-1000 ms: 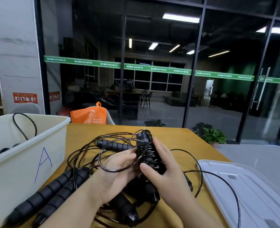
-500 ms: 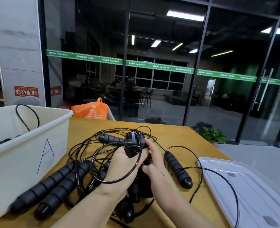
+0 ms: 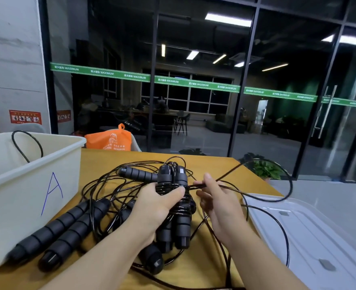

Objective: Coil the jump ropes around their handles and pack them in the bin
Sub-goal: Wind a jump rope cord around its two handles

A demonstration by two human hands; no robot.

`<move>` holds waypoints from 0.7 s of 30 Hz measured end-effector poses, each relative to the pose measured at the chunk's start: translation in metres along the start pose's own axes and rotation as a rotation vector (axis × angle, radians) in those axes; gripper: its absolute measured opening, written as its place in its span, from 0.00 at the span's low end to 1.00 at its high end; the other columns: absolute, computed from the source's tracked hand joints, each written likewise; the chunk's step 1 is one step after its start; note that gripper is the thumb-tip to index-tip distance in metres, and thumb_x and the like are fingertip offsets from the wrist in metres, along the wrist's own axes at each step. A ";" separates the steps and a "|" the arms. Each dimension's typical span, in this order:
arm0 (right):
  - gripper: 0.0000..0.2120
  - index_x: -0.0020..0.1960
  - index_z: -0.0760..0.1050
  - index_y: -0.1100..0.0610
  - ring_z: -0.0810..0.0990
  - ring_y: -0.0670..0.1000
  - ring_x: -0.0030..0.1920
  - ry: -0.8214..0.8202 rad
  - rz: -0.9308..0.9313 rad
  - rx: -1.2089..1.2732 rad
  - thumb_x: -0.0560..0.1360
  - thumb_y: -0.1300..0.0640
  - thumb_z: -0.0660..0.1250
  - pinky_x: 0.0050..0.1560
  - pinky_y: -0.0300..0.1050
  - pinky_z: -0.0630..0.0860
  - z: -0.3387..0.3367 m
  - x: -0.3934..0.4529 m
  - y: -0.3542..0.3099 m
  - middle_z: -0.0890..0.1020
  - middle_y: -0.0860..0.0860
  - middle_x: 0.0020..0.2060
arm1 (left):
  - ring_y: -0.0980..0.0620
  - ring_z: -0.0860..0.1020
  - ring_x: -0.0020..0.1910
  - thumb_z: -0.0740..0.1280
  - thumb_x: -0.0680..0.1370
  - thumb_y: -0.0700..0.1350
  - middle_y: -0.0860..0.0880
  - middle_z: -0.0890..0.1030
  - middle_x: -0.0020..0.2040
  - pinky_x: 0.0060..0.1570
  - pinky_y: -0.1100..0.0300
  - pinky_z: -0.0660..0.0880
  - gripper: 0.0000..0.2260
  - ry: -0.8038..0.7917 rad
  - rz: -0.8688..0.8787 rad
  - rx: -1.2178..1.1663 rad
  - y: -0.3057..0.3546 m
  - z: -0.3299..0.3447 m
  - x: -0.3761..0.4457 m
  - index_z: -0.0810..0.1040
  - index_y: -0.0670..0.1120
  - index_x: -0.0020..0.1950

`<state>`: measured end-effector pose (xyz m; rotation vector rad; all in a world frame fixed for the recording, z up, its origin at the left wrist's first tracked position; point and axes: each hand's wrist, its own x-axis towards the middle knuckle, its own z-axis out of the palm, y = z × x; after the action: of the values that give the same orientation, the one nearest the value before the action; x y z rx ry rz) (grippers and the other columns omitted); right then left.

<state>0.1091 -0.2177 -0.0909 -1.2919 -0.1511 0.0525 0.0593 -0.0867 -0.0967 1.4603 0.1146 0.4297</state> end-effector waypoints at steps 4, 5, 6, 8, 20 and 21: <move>0.11 0.45 0.77 0.61 0.79 0.48 0.35 0.041 0.159 0.302 0.76 0.52 0.68 0.39 0.41 0.78 -0.007 0.011 0.002 0.82 0.50 0.33 | 0.49 0.82 0.38 0.72 0.73 0.41 0.44 0.83 0.41 0.38 0.54 0.80 0.06 -0.050 0.016 -0.005 0.000 0.002 -0.004 0.79 0.42 0.48; 0.11 0.42 0.76 0.60 0.79 0.48 0.36 0.059 0.183 0.359 0.77 0.53 0.68 0.41 0.42 0.78 -0.010 0.014 0.003 0.81 0.51 0.33 | 0.48 0.82 0.39 0.73 0.73 0.42 0.44 0.84 0.42 0.39 0.53 0.80 0.07 -0.051 0.016 -0.006 -0.001 0.002 -0.003 0.79 0.42 0.48; 0.11 0.40 0.75 0.59 0.79 0.49 0.36 0.078 0.194 0.420 0.77 0.54 0.67 0.40 0.42 0.79 -0.012 0.015 0.002 0.80 0.52 0.33 | 0.46 0.83 0.40 0.73 0.72 0.44 0.43 0.84 0.44 0.43 0.51 0.81 0.08 -0.054 0.015 -0.008 0.000 0.002 -0.003 0.79 0.42 0.49; 0.11 0.39 0.73 0.59 0.79 0.49 0.36 0.135 0.186 0.540 0.78 0.56 0.66 0.38 0.42 0.79 -0.018 0.017 -0.001 0.79 0.53 0.32 | 0.43 0.83 0.43 0.74 0.69 0.51 0.42 0.85 0.44 0.47 0.47 0.81 0.15 -0.043 0.013 -0.024 0.003 0.002 -0.004 0.80 0.43 0.48; 0.06 0.47 0.70 0.62 0.69 0.44 0.29 0.245 0.163 0.834 0.79 0.70 0.58 0.23 0.30 0.70 -0.045 0.034 -0.013 0.72 0.54 0.39 | 0.48 0.83 0.41 0.70 0.74 0.49 0.47 0.85 0.40 0.41 0.54 0.80 0.08 -0.048 0.015 0.009 0.005 0.003 -0.008 0.80 0.46 0.47; 0.05 0.47 0.70 0.61 0.65 0.43 0.26 0.245 0.173 0.793 0.80 0.67 0.58 0.20 0.30 0.64 -0.047 0.035 -0.013 0.70 0.52 0.37 | 0.47 0.83 0.41 0.70 0.74 0.49 0.47 0.85 0.41 0.42 0.52 0.80 0.08 -0.051 0.013 0.016 0.005 0.003 -0.009 0.80 0.46 0.47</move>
<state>0.1493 -0.2614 -0.0880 -0.5078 0.1829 0.0898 0.0514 -0.0924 -0.0933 1.4872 0.0684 0.4027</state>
